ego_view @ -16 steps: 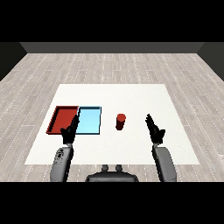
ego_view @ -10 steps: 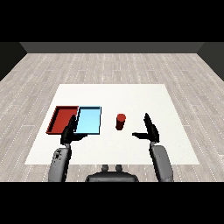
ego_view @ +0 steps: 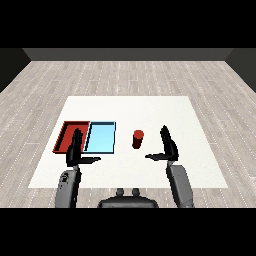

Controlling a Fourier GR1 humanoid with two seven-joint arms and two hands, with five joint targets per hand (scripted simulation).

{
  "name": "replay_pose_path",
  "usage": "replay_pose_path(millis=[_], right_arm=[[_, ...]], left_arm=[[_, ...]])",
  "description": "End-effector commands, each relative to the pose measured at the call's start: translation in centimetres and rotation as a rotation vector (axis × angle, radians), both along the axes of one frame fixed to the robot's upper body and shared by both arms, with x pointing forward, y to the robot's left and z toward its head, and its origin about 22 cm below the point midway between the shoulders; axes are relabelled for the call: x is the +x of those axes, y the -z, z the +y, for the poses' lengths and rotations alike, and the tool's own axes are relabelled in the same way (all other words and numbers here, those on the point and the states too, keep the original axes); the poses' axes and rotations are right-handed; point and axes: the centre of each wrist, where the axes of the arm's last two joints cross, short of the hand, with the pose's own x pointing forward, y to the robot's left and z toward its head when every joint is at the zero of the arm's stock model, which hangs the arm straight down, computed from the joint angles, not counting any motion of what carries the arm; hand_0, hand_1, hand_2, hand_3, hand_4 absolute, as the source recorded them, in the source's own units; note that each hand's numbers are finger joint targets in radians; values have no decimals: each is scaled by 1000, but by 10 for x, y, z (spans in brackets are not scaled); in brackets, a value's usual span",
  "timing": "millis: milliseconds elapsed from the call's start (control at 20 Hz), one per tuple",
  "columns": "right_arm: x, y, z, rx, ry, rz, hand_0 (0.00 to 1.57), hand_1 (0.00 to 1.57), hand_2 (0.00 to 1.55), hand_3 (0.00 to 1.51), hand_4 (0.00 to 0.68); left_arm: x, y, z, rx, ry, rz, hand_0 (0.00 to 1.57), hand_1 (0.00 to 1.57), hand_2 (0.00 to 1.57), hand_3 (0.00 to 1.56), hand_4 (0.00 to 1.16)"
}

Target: Pick the red can and put it in the red box

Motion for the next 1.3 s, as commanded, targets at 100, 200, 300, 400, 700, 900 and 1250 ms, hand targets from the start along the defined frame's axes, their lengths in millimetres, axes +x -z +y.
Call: replay_pose_path(millis=[100,200,300,400,700,900,1250], right_arm=[[2,14,-16,20,-18,-34,0,0,0,0,0],[15,5,5,9,-2,-32,0,0,0,0,0],[11,6,-17,18,6,-28,0,0,0,0,0],[10,14,2,16,16,-18,0,0,0,0,0],[15,13,-1,38,15,-22,0,0,0,0,0],[34,16,10,33,-2,-14,0,0,0,0,0],[32,16,21,91,-27,32,0,0,0,0,0]], left_arm=[[-7,-3,-6,-21,23,-34,0,0,0,0,0],[-2,-3,-18,-8,5,-61,0,0,0,0,0],[1,-4,-1,-13,18,-42,0,0,0,0,0],[0,1,-13,10,4,-57,0,0,0,0,0],[0,7,-20,26,7,-61,0,0,0,0,0],[-1,-12,-4,13,1,-49,0,0,0,0,0],[-10,-17,6,-14,5,-38,0,0,0,0,0]])
